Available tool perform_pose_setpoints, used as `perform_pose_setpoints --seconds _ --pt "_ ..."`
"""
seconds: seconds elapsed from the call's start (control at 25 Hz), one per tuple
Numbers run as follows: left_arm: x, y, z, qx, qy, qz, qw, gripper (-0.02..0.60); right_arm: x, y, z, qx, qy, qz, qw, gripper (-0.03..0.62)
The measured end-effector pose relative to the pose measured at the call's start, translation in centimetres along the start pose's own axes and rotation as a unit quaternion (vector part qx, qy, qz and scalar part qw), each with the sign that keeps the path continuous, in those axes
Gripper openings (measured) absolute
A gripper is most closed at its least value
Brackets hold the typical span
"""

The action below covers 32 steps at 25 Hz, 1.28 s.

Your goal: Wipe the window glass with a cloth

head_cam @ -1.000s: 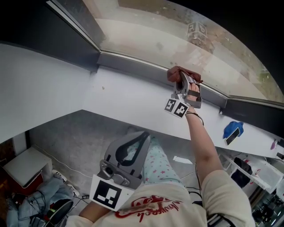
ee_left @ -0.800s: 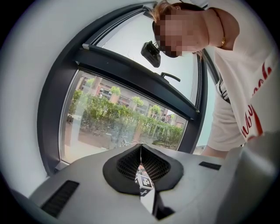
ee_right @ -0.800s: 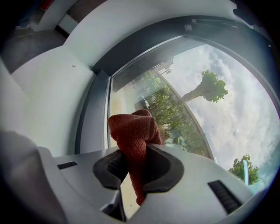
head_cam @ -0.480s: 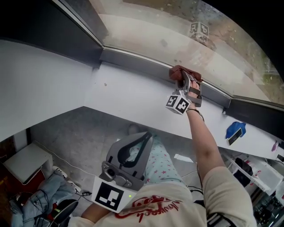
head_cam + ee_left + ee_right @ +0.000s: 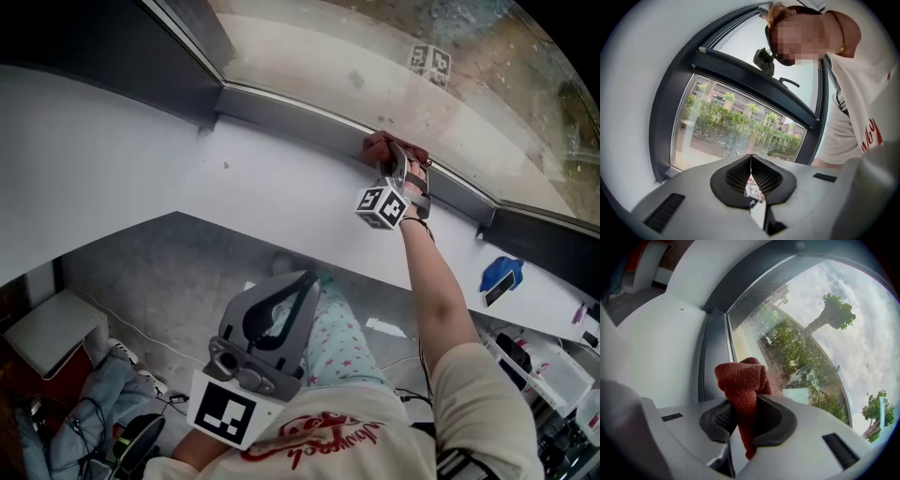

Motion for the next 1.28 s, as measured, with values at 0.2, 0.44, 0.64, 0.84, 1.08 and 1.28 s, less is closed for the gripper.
perform_pose_setpoints --seconds 0.2,0.44,0.64,0.84,1.08,1.28 --pt "-0.2 0.0 -0.6 -0.005 0.004 0.004 1.0000 0.021 0.8 0.9 -0.4 -0.008 0.013 0.018 1.000 0.077" --pt "-0.3 -0.2 -1.3 -0.007 0.008 0.007 0.9999 0.021 1.8 1.6 -1.9 0.012 0.036 0.066 0.997 0.071" --pt "-0.1 -0.3 -0.9 -0.006 0.003 0.009 0.9999 0.021 0.5 0.9 -1.3 -0.016 0.009 0.053 0.998 0.071" --pt "0.1 -1.3 1.1 0.011 -0.011 -0.008 0.9998 0.021 -6.1 -5.0 3.2 0.055 -0.074 -0.036 0.995 0.072" --pt "-0.2 -2.5 3.1 0.027 -0.022 -0.029 0.9990 0.021 -17.9 -19.2 12.6 0.091 -0.217 -0.208 0.949 0.072" --pt "0.5 -3.3 3.6 0.035 -0.029 -0.034 0.9984 0.021 -22.4 -28.4 17.2 0.050 -0.298 -0.348 0.887 0.073"
Point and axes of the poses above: the fingertips, and each gripper's own axes: x forward along the fingers, y to its left, z out of its top, the point moved 8 cm from there along -x, backward along the fingers, and after that the axes turned 5 degrees about -z, right-handed, at the moved point
